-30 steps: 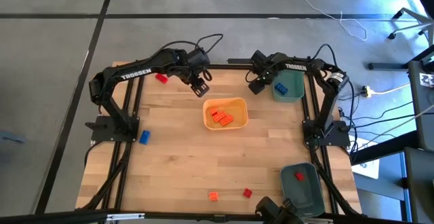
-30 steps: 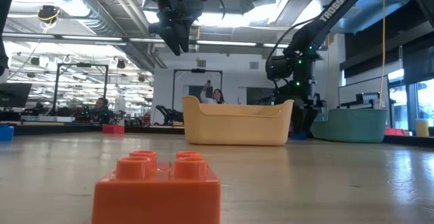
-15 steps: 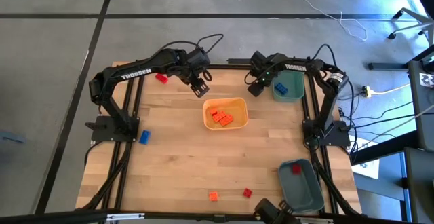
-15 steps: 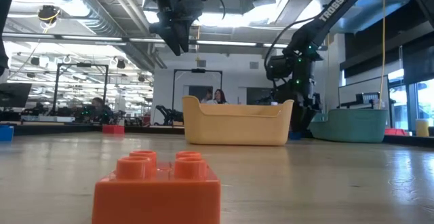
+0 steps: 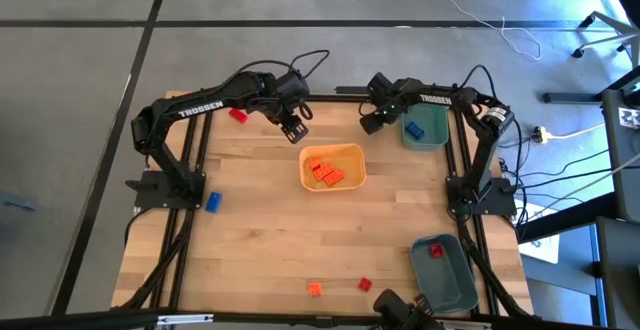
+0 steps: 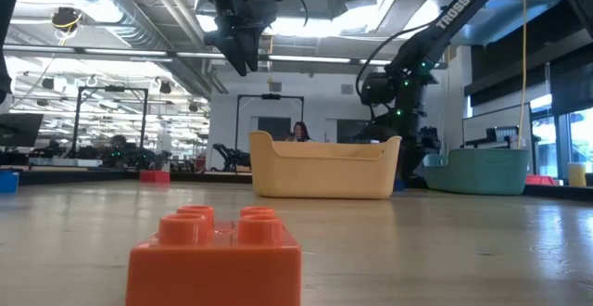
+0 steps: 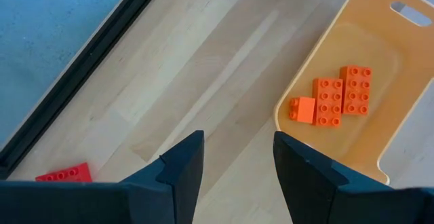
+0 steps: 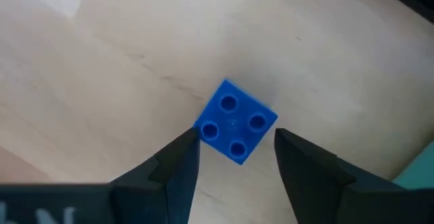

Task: Sort & place blocks by color
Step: Put the blue game piece into the green bin

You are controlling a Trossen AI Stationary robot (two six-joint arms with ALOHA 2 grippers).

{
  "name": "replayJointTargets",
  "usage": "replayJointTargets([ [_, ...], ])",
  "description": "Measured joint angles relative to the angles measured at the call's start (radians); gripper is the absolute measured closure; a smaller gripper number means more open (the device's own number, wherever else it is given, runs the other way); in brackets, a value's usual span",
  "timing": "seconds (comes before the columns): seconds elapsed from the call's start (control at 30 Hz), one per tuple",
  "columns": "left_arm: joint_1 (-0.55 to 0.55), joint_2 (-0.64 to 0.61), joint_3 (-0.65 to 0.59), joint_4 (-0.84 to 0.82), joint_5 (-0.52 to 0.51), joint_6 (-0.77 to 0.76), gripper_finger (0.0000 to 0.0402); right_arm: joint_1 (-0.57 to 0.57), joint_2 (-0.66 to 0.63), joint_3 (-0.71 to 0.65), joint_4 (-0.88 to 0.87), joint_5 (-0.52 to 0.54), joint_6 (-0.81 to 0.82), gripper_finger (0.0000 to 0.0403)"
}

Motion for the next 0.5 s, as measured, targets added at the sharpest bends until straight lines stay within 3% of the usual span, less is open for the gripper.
replayJointTargets([
  [0.23, 0.000, 0.000, 0.000, 0.000, 0.000, 0.000, 0.0233, 0.000, 0.000, 0.000, 0.023, 0.022, 0.140, 0.0212],
  [0.5, 0.000, 0.000, 0.000, 0.000, 0.000, 0.000, 0.0233, 0.000, 0.007, 0.002, -0.027, 0.022, 0.163, 0.0212],
])
